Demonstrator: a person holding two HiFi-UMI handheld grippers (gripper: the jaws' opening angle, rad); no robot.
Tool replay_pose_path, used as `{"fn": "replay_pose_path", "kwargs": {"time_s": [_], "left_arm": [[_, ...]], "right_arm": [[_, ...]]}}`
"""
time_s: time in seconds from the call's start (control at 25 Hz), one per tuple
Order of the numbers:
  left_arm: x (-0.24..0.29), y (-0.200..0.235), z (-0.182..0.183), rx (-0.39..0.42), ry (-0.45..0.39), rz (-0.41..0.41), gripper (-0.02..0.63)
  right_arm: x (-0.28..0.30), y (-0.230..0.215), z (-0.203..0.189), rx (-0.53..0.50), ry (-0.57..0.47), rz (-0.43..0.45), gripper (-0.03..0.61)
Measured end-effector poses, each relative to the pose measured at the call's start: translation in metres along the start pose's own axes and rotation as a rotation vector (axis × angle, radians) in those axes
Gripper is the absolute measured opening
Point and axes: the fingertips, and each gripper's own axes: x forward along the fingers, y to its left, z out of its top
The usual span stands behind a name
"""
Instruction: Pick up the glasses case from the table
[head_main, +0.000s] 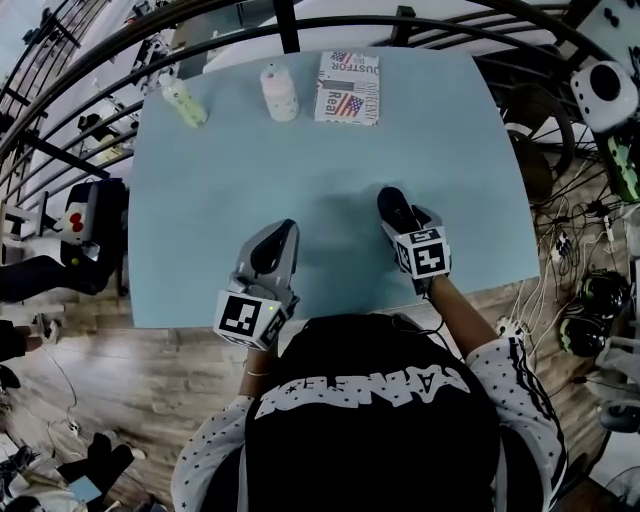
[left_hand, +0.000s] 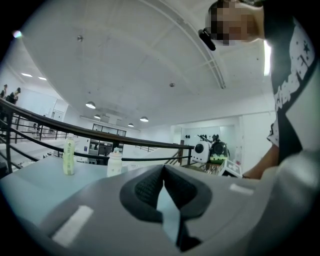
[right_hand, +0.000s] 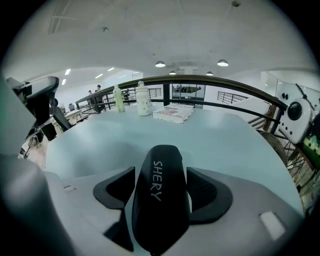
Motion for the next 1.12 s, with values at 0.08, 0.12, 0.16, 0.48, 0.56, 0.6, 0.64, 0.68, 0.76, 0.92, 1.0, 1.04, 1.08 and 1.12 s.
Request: {"fn": "replay_pose_path", "kwargs": {"time_s": [0.08, 0.12, 0.16, 0.48, 0.56, 0.6, 0.64, 0.68, 0.76, 0.92, 1.0, 1.04, 1.08, 1.12], "left_arm": [[-0.003, 0.001, -0.001, -0.005, 0.004, 0.004, 0.0], [-0.005, 0.001, -0.003, -0.009, 0.006, 0.007, 0.0], [-0.006, 0.001, -0.004, -0.013, 0.006, 0.009, 0.0], [-0.014, -0.005, 0.004, -0.035, -0.012, 0.057, 0.0], [-0.019, -0.005, 0.004, -0.047, -0.012, 0.081, 0.0], [-0.021, -0.005, 0.005, -0.051, -0.012, 0.092, 0.0], [-0.022, -0.005, 0.005, -0.053, -0.014, 0.102, 0.0], [-0.023, -0.005, 0.006, -0.055, -0.017, 0.112, 0.0], [-0.024, -0.007, 0.006, -0.064, -0.024, 0.127, 0.0], [-0.026, -0.017, 0.003, -0.079, -0.023, 0.145, 0.0], [-0.027, -0.02, 0.004, -0.079, -0.024, 0.157, 0.0], [-0.027, -0.021, 0.004, -0.078, -0.024, 0.164, 0.0], [-0.027, -0.022, 0.005, -0.077, -0.024, 0.169, 0.0], [-0.028, -0.024, 0.006, -0.076, -0.024, 0.175, 0.0]], "right_arm": [[0.004, 0.001, -0.004, -0.013, 0.021, -0.003, 0.331], [0.007, 0.001, -0.005, -0.017, 0.029, -0.002, 0.345], [0.009, 0.002, -0.006, -0.02, 0.036, 0.0, 0.359], [0.024, -0.002, -0.013, -0.069, 0.095, 0.0, 0.379], [0.026, -0.003, -0.016, -0.081, 0.112, 0.001, 0.382], [0.026, -0.002, -0.017, -0.083, 0.119, 0.003, 0.382], [0.027, -0.002, -0.017, -0.082, 0.123, 0.004, 0.383], [0.027, -0.002, -0.017, -0.081, 0.125, 0.006, 0.383], [0.029, -0.001, -0.017, -0.074, 0.129, 0.007, 0.385], [0.028, -0.002, -0.02, -0.058, 0.134, 0.008, 0.396], [0.027, -0.002, -0.02, -0.06, 0.133, 0.012, 0.394], [0.027, -0.002, -0.019, -0.061, 0.134, 0.015, 0.388], [0.027, -0.002, -0.019, -0.06, 0.136, 0.018, 0.388], [0.027, -0.002, -0.019, -0.058, 0.138, 0.02, 0.387]]}}
